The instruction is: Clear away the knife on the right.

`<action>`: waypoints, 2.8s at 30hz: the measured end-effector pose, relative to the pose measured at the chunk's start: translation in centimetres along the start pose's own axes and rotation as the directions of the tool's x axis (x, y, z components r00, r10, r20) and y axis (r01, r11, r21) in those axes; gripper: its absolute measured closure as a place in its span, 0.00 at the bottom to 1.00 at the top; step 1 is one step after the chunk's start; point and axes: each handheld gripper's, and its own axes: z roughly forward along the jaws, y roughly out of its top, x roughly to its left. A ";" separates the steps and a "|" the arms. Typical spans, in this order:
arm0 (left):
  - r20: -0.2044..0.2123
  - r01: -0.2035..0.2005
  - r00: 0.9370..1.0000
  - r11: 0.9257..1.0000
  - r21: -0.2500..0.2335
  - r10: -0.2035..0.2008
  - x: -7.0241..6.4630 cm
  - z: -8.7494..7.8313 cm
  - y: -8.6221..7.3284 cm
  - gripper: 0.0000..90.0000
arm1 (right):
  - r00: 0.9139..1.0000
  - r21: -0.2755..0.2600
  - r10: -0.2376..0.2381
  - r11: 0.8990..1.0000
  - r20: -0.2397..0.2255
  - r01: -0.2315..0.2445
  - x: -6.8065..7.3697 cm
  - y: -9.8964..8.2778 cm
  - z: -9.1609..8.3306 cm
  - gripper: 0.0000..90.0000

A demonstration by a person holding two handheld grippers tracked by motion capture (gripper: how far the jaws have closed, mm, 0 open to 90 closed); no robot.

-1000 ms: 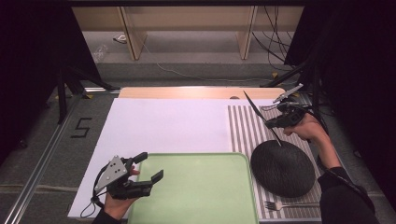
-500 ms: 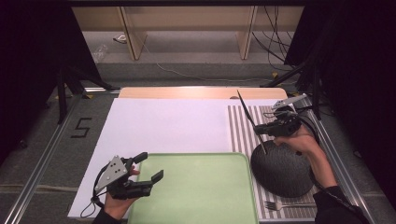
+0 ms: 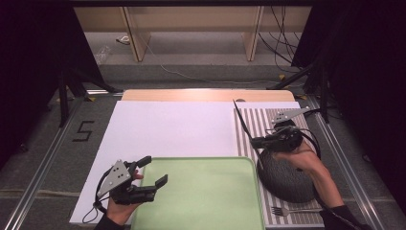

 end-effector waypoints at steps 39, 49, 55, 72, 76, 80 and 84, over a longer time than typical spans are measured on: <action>0.000 -0.019 1.000 0.999 -0.038 0.019 -0.1 -0.3 0.1 0.17 | 0.995 0.063 -0.021 0.998 -0.101 0.027 6.6 -1.8 3.5 0.89; 0.000 -0.017 1.000 0.999 -0.039 0.017 -0.1 -0.3 0.1 0.17 | 0.994 0.085 -0.015 0.996 -0.112 0.025 7.6 -2.4 4.0 0.89; -0.001 -0.021 1.000 0.999 -0.034 0.021 -0.1 -0.3 0.1 0.17 | 0.994 0.113 0.001 0.994 -0.111 0.011 7.9 -2.8 4.3 0.89; -0.005 -0.022 1.000 0.999 -0.035 0.021 0.0 -0.3 0.1 0.17 | 0.995 0.204 0.044 0.979 -0.086 -0.025 9.5 -3.8 5.2 0.89; -0.005 -0.022 1.000 0.999 -0.033 0.022 0.0 -0.3 0.1 0.17 | 0.996 0.220 0.043 0.975 -0.082 -0.024 9.7 -4.0 5.5 0.89; -0.005 -0.024 1.000 0.999 -0.033 0.023 0.0 -0.3 0.1 0.17 | 0.996 0.243 0.041 0.970 -0.073 -0.022 10.0 -4.2 5.9 0.89; -0.005 -0.023 1.000 0.999 -0.033 0.023 0.0 -0.3 0.1 0.17 | 0.997 0.261 0.033 0.965 -0.072 -0.013 10.2 -4.4 6.1 0.89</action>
